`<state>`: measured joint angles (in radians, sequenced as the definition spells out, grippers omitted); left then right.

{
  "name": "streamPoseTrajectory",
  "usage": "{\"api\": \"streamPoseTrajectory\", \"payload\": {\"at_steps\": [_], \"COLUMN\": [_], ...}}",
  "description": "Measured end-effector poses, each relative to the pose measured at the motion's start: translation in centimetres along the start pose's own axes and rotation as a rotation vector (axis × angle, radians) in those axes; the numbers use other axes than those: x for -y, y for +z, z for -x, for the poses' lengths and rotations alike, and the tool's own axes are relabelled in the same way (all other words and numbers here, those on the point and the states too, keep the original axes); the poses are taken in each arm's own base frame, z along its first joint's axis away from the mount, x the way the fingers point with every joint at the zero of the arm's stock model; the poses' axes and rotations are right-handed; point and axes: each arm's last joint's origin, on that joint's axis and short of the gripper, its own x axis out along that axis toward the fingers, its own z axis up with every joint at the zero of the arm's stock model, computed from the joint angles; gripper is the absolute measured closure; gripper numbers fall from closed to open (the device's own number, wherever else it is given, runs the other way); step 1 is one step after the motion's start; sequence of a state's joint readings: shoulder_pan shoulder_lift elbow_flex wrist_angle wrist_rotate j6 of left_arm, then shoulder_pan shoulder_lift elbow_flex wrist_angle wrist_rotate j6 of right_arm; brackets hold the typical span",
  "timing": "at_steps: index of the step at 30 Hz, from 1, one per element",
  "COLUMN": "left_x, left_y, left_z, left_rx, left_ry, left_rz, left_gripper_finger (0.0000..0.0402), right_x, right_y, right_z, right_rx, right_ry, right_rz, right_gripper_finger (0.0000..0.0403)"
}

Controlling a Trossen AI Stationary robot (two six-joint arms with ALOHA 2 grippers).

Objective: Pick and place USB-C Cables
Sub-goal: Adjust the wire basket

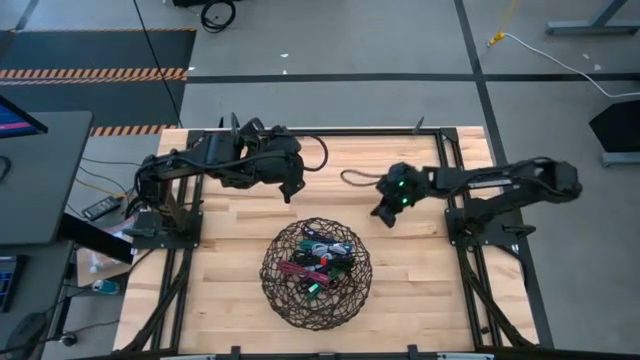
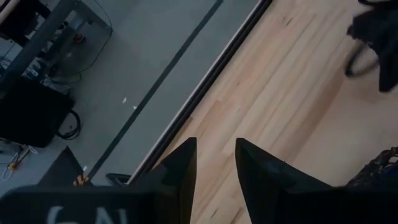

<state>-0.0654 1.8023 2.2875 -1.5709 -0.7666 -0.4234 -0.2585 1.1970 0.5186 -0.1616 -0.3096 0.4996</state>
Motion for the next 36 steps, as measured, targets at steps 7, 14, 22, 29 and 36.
{"api": "streamPoseTrajectory", "payload": {"at_steps": [7,14,22,29,36], "left_x": [-0.4,-0.4,-0.4,-0.4,-0.4], "left_y": [0.1,0.1,0.1,0.1,0.1], "left_z": [-0.3,-0.4,-0.4,-0.4,-0.4], "left_rx": [-0.006,-0.007,-0.008,-0.008,-0.009], "left_ry": [0.011,0.012,0.012,0.012,0.009], "left_rz": [-0.015,-0.032,-0.042,-0.068,-0.109], "left_gripper_finger": [0.0283,0.0283,0.0283,0.0283,0.0283], "right_x": [-1.3,-1.9,-4.0,-7.1,-9.3], "right_y": [0.4,0.0,0.8,3.3,5.3], "right_z": [-3.8,-6.2,-8.3,-10.4,-12.4], "right_rx": [0.034,0.023,-0.004,0.019,0.041], "right_ry": [0.122,0.193,0.218,0.278,0.314], "right_rz": [0.016,-0.001,0.035,0.110,0.159], "right_gripper_finger": [0.0402,0.0402,0.0402,0.0403,0.0403]}}
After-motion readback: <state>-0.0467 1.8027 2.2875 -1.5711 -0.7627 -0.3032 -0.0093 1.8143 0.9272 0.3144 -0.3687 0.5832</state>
